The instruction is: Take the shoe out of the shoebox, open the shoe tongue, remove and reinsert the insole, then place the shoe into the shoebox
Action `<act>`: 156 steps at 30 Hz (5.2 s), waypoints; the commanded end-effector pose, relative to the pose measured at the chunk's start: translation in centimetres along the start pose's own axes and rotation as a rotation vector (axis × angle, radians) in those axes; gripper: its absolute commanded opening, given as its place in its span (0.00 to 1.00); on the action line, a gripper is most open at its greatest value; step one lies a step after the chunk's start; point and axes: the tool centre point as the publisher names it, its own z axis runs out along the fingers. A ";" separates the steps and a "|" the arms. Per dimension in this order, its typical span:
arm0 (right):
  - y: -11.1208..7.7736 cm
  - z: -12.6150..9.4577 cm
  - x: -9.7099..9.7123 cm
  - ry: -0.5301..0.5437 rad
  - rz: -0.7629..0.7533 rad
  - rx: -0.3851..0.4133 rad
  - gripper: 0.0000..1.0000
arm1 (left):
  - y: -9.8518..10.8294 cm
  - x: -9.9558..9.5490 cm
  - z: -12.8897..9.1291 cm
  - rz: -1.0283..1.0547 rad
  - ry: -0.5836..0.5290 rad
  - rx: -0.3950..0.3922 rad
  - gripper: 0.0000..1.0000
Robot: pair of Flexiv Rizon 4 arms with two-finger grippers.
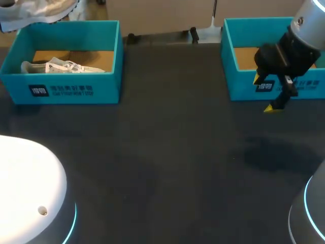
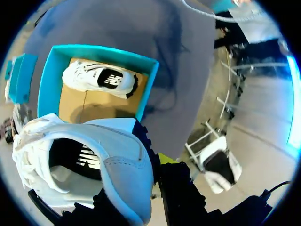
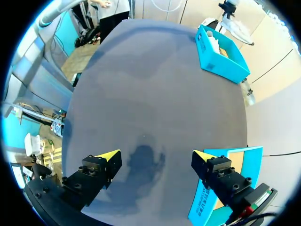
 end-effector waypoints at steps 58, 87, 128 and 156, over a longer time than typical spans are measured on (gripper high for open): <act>0.1 0.1 -0.1 0.001 0.001 0.004 1.00 | -2.1 -6.1 6.7 0.217 -0.018 0.004 0.00; 0.1 0.1 -0.1 0.001 0.001 0.004 1.00 | -0.4 -11.2 15.0 0.248 0.034 0.011 0.00; 0.1 0.1 -0.1 0.001 0.001 0.004 1.00 | -0.3 -9.9 16.2 0.278 0.028 0.059 0.00; 0.1 0.1 -0.1 0.001 0.001 0.004 1.00 | 0.0 -9.5 20.0 0.264 0.092 0.125 0.00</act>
